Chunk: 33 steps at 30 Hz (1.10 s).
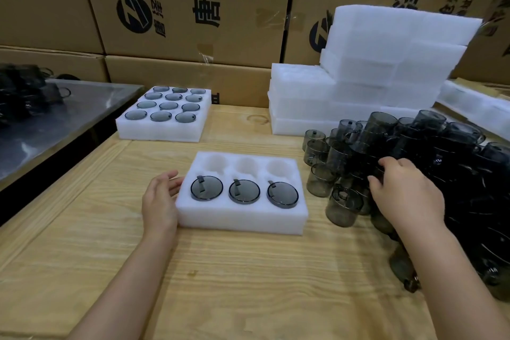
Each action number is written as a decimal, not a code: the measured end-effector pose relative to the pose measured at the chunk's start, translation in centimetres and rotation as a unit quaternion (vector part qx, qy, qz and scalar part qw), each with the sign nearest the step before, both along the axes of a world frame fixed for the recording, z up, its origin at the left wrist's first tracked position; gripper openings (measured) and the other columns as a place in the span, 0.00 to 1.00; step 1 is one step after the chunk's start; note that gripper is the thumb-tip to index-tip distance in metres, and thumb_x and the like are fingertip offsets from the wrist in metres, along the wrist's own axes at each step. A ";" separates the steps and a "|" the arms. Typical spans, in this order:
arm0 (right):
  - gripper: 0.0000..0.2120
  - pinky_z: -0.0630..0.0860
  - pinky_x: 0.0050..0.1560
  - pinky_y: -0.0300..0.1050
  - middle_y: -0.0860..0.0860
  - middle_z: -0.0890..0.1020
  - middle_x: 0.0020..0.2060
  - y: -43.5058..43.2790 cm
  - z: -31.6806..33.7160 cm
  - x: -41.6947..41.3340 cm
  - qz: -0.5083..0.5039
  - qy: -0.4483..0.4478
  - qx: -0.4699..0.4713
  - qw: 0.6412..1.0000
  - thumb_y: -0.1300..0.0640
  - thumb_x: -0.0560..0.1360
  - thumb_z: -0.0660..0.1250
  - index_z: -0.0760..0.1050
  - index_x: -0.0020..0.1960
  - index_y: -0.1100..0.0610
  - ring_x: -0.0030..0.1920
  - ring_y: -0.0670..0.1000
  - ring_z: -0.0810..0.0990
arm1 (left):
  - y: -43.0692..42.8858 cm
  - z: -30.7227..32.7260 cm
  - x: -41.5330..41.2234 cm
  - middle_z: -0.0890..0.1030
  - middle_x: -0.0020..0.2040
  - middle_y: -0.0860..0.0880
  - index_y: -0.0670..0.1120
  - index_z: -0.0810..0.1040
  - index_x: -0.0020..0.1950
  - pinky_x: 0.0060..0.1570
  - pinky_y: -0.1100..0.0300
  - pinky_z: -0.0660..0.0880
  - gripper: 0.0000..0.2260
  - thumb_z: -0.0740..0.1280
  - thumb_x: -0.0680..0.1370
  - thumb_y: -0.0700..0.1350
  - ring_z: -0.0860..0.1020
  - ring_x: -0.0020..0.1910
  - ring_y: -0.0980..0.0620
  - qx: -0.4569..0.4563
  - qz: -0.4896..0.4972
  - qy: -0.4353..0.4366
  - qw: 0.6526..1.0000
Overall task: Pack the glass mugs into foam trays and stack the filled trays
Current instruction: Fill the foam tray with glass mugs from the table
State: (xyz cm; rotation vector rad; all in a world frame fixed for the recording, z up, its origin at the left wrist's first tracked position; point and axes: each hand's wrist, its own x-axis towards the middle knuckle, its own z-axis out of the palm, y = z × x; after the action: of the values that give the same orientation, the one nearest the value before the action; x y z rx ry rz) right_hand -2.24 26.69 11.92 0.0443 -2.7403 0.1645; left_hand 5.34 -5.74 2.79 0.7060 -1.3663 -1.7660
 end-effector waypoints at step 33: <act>0.06 0.67 0.37 0.33 0.43 0.77 0.36 -9.6 2.8 -5.2 0.296 -0.074 -0.203 0.930 0.61 0.72 0.69 0.78 0.45 0.51 0.39 0.45 0.75 | 0.3 0.4 0.0 0.80 0.42 0.48 0.43 0.77 0.50 0.35 0.71 0.73 0.10 0.57 0.81 0.42 0.77 0.39 0.56 -0.016 0.012 0.006 1.000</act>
State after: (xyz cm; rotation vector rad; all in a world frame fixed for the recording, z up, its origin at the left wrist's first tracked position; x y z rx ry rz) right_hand -7.47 17.12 14.76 0.7695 -2.6903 0.9269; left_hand 5.32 -5.39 3.14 0.6909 -1.3697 -1.7247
